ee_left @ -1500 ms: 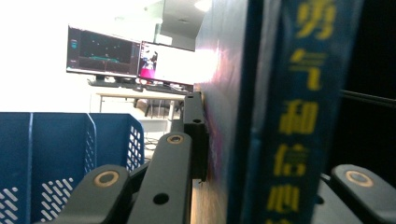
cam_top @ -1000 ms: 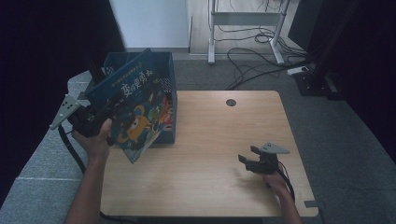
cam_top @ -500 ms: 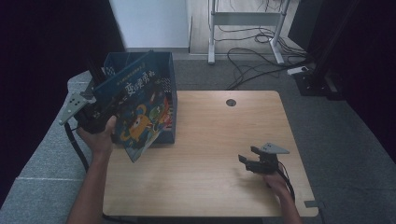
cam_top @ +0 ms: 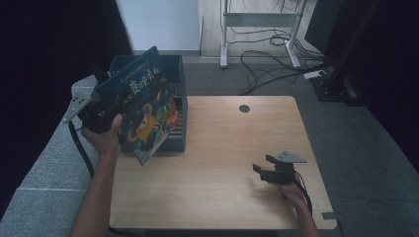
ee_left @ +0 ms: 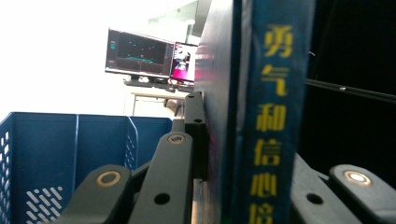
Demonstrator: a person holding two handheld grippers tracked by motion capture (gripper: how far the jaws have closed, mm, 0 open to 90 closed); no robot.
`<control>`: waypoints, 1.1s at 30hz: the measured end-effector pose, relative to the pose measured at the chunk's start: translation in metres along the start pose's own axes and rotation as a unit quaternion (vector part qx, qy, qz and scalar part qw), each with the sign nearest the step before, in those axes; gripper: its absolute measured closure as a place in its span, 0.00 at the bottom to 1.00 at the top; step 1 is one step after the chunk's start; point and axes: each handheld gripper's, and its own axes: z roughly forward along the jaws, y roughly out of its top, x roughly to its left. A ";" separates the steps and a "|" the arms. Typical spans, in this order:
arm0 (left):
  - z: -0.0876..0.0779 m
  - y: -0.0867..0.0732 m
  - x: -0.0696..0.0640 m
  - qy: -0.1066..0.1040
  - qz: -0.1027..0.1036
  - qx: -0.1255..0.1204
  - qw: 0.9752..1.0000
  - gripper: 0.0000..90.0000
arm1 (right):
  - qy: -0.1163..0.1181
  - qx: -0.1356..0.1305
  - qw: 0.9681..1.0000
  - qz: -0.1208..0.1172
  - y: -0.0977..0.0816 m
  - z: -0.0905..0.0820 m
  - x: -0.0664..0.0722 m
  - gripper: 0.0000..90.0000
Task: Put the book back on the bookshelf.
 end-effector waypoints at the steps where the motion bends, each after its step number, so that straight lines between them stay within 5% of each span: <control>1: 0.002 0.000 0.001 0.001 0.002 0.001 1.000 0.91 | 0.000 -0.001 1.000 0.000 0.000 0.000 0.000 0.28; 19: 0.048 -0.003 0.006 0.030 0.012 0.006 0.999 0.91 | -0.003 0.000 1.000 0.003 -0.002 0.001 -0.001 0.29; 33: 0.064 -0.004 0.008 0.055 0.012 -0.008 0.998 0.91 | -0.003 -0.002 1.000 0.008 -0.002 -0.001 -0.004 0.29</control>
